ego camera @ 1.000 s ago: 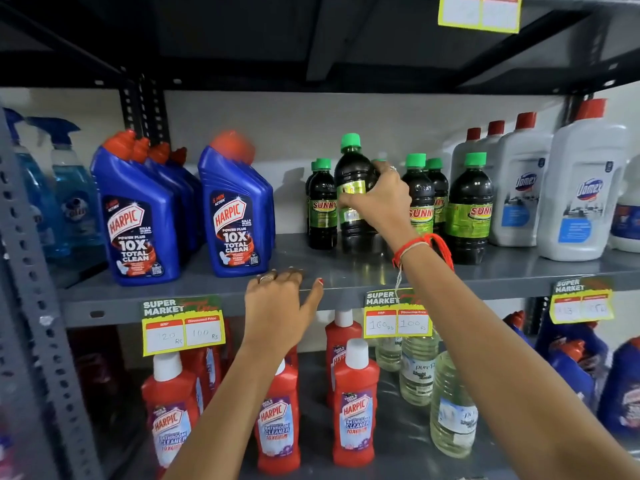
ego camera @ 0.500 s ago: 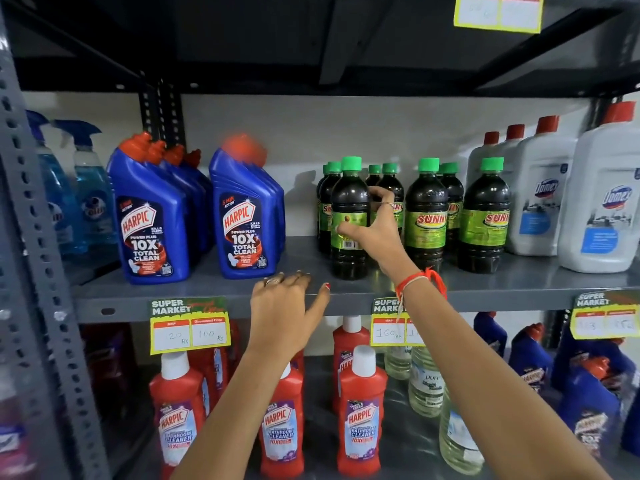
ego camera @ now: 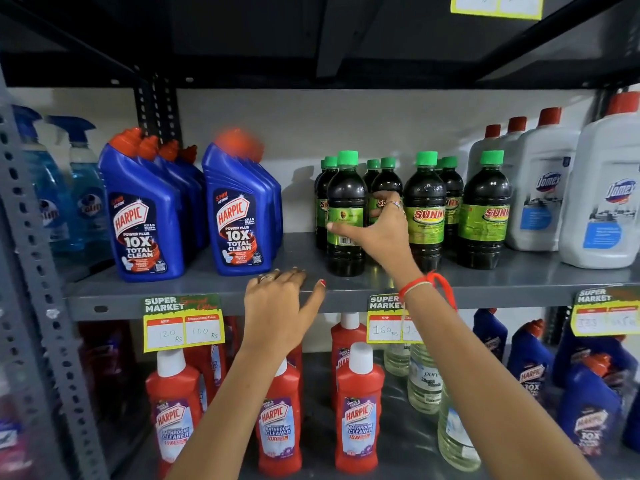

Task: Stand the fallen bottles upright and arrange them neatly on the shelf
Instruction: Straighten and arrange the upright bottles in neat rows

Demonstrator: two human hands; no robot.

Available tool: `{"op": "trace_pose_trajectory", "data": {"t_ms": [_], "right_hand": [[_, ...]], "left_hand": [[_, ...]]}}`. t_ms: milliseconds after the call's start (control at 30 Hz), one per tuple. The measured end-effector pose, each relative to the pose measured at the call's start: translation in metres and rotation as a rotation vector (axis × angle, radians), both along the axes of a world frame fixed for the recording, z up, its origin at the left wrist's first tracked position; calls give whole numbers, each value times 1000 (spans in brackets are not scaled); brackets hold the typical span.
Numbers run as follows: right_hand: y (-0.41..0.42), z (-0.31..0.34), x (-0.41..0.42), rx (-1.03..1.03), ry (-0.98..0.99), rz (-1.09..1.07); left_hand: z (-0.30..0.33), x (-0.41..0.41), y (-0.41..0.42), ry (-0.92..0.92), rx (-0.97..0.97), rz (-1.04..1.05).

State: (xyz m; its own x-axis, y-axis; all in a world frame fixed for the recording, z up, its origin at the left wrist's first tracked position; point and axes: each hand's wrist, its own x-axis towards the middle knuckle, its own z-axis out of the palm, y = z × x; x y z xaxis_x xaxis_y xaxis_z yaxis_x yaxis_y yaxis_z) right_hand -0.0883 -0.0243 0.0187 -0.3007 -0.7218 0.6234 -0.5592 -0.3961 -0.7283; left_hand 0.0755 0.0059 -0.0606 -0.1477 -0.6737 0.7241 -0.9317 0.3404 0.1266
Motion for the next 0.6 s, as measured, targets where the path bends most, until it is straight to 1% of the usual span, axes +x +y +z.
{"op": "trace_pose_trajectory", "data": {"t_ms": [67, 167, 200, 267, 367, 500, 567, 600], "right_hand": [[5, -2, 13, -54, 153, -166], [9, -3, 29, -8, 351, -387], [9, -3, 32, 1, 375, -434], [6, -4, 33, 22, 373, -450], [-1, -1, 25, 47, 246, -323], [-10, 8, 4, 214, 49, -19], [-15, 11, -6, 235, -92, 153], [-16, 11, -10, 226, -132, 211]], "left_hand": [[0, 0, 1, -9, 1, 11], [1, -1, 2, -18, 8, 22], [1, -1, 3, -18, 8, 22], [1, -1, 3, -17, 6, 22], [1, -1, 3, -9, 1, 17], [1, 0, 2, 12, -8, 5], [0, 0, 1, 17, -9, -4], [0, 0, 1, 17, -11, -6]]}}
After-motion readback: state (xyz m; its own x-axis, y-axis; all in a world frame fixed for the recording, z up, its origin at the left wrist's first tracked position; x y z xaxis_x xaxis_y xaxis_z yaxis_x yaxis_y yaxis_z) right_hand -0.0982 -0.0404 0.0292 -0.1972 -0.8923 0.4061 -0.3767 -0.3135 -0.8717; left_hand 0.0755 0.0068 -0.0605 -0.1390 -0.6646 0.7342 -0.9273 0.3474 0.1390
